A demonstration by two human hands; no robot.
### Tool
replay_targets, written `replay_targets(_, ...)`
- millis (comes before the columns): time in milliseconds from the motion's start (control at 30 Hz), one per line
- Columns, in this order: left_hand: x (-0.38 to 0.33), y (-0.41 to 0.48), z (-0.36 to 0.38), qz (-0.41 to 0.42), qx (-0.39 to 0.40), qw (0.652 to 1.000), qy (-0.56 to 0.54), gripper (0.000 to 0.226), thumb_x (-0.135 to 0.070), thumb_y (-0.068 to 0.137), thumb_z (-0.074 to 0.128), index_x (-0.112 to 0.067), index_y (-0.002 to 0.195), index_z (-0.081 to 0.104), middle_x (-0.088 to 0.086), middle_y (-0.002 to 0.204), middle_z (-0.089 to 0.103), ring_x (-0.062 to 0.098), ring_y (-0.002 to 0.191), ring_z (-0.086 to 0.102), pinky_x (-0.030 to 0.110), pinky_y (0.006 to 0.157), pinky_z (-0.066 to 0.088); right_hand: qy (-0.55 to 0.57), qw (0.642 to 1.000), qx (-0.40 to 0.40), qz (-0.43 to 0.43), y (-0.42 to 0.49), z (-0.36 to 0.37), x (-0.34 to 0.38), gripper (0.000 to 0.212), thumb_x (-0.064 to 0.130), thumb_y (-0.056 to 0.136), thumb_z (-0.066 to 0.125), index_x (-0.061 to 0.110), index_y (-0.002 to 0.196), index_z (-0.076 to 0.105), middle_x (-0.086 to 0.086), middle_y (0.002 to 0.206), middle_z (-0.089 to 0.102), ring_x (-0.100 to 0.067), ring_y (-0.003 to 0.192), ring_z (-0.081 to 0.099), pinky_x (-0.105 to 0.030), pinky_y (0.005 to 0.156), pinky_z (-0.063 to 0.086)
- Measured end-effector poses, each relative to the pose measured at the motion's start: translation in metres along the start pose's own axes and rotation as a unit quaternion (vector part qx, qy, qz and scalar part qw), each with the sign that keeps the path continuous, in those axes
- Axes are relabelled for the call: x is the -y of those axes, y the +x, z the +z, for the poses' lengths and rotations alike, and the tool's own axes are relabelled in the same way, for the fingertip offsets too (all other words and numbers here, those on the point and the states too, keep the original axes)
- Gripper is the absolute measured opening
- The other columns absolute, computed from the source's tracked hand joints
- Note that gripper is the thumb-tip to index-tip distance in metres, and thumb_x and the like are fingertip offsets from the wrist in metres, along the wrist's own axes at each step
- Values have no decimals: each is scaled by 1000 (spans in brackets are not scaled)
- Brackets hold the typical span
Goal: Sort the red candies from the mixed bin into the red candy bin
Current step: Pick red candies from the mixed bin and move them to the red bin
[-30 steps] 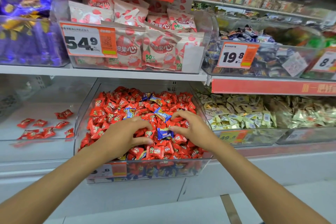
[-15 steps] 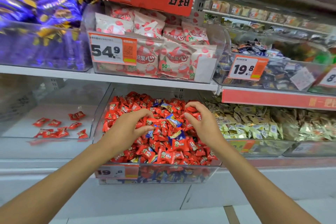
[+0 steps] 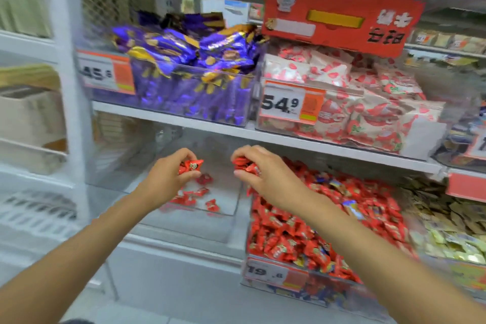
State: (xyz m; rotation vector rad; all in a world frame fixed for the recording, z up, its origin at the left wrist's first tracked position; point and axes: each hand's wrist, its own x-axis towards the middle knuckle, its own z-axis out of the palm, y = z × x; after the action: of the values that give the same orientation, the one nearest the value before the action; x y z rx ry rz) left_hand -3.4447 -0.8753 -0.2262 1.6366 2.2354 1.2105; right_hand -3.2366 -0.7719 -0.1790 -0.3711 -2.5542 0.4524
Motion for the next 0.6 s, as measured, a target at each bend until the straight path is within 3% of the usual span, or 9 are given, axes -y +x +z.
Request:
replay_targets(67, 32, 9, -8, -39, -9, 999, 4, 19, -14, 83, 71, -15, 92, 55, 7, 78, 63, 19, 66, 55, 17, 62, 39, -3, 999, 45, 13, 39, 32, -1, 26, 11, 87, 65, 9, 111, 58, -8, 104, 62, -15, 89, 56, -23, 86, 41)
replay_targets(167, 69, 19, -12, -70, -11, 997, 32, 21, -16, 84, 71, -11, 98, 57, 11, 84, 66, 29, 78, 61, 34, 71, 43, -10, 992, 108, 64, 79, 74, -11, 33, 13, 88, 64, 7, 119, 54, -13, 115, 64, -18, 87, 56, -25, 82, 39)
replay_targets(233, 86, 21, -14, -91, 8, 994, 58, 27, -26, 82, 72, -15, 104, 60, 4, 90, 67, 26, 86, 63, 35, 77, 46, -29, 980, 171, 100, 95, 96, -23, 45, 22, 88, 66, 11, 129, 50, -11, 126, 59, -22, 105, 57, -24, 88, 38)
replay_targets(333, 97, 20, -21, -110, 36, 980, 160, 46, -54, 74, 72, -33, 114, 61, -9, 112, 61, 19, 107, 60, 42, 96, 43, -97, 949, 274, 119, 106, 108, -36, 69, 44, 83, 69, 20, 142, 41, -5, 144, 47, -24, 130, 45, -30, 106, 36)
replay_targets(400, 96, 17, -25, -104, 27, 978, 176, 52, -57, 73, 71, -33, 118, 62, -5, 124, 61, 20, 117, 55, 44, 100, 41, -123, 953, 253, 112, 101, 97, -38, 63, 47, 84, 67, 23, 138, 47, -3, 141, 51, -23, 129, 47, -35, 107, 38)
replay_targets(467, 86, 14, -24, -82, 17, 986, 147, 50, -52, 76, 71, -27, 118, 63, 0, 124, 62, 23, 117, 56, 43, 99, 42, -127, 970, 182, 94, 82, 74, -40, 48, 42, 88, 63, 22, 130, 56, -2, 134, 58, -22, 122, 54, -35, 103, 41)
replay_targets(600, 23, 7, 5, 22, 39, 995, 88, 39, -35, 82, 72, -18, 116, 66, 1, 117, 66, 18, 110, 60, 28, 95, 43, -127, 987, 38, 88, -1, 12, -52, 28, 34, 87, 57, 26, 112, 66, 3, 113, 67, -21, 108, 58, -41, 96, 43)
